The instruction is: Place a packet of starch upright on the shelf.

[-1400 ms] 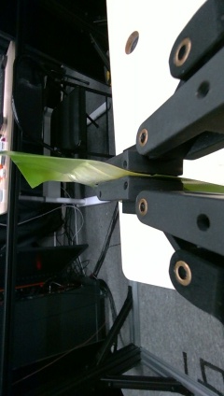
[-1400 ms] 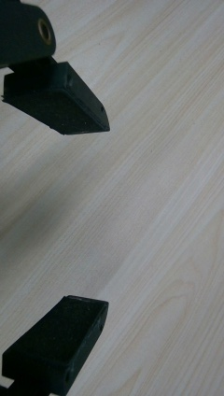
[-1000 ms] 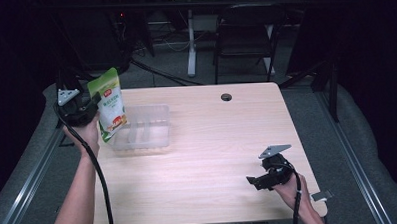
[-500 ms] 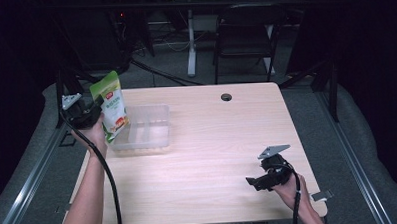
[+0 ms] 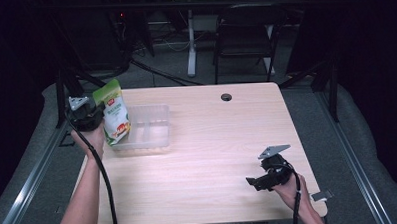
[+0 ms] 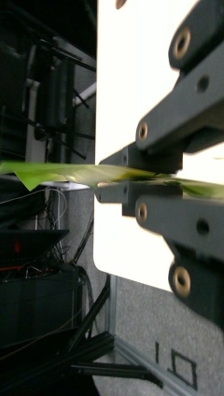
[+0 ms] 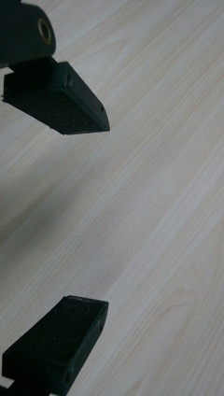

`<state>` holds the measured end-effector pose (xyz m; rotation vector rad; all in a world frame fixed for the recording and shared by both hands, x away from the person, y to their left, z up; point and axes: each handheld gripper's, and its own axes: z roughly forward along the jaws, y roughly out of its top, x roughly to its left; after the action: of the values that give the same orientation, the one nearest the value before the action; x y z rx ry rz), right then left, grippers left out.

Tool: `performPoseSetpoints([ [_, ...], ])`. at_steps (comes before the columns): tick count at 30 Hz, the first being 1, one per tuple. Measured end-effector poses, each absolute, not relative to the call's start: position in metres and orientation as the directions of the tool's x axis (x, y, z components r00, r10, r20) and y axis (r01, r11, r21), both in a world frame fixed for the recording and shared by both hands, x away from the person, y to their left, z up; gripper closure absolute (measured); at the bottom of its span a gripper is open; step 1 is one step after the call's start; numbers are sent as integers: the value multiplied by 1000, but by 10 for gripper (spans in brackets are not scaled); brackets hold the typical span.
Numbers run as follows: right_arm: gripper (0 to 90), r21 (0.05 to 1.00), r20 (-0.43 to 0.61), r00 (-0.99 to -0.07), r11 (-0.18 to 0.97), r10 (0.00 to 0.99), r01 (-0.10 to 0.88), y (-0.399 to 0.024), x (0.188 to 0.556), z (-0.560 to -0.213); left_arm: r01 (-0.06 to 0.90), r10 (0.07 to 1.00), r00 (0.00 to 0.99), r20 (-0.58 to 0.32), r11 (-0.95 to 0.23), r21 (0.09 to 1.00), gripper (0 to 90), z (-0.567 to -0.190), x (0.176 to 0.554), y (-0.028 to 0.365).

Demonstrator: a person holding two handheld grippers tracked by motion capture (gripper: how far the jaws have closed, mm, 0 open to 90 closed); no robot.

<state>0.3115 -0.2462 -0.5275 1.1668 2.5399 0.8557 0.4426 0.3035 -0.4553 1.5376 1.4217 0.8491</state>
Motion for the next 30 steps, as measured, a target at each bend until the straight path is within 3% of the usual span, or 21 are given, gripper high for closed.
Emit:
performPoseSetpoints([
  [6, 110, 585, 40, -661, 519, 749, 624, -247, 313, -528, 529, 982, 176, -66, -38, 847, 487, -446, 465, 307],
  [10, 110, 581, 42, -663, 522, 747, 624, -247, 313, -529, 596, 980, 194, -45, -82, 799, 429, -446, 480, 306],
  [13, 110, 576, 45, -666, 526, 744, 626, -248, 314, -530, 617, 978, 206, -25, -110, 779, 493, -447, 487, 305],
  [17, 110, 574, 54, -659, 517, 750, 635, -250, 313, -531, 615, 971, 238, -27, -129, 778, 806, -449, 489, 303],
  [19, 110, 578, 52, -657, 514, 752, 634, -250, 312, -531, 610, 970, 244, -24, -134, 781, 885, -449, 488, 301],
  [30, 110, 585, 44, -663, 519, 747, 623, -247, 312, -529, 515, 976, 203, -74, -42, 856, 900, -453, 466, 298],
])
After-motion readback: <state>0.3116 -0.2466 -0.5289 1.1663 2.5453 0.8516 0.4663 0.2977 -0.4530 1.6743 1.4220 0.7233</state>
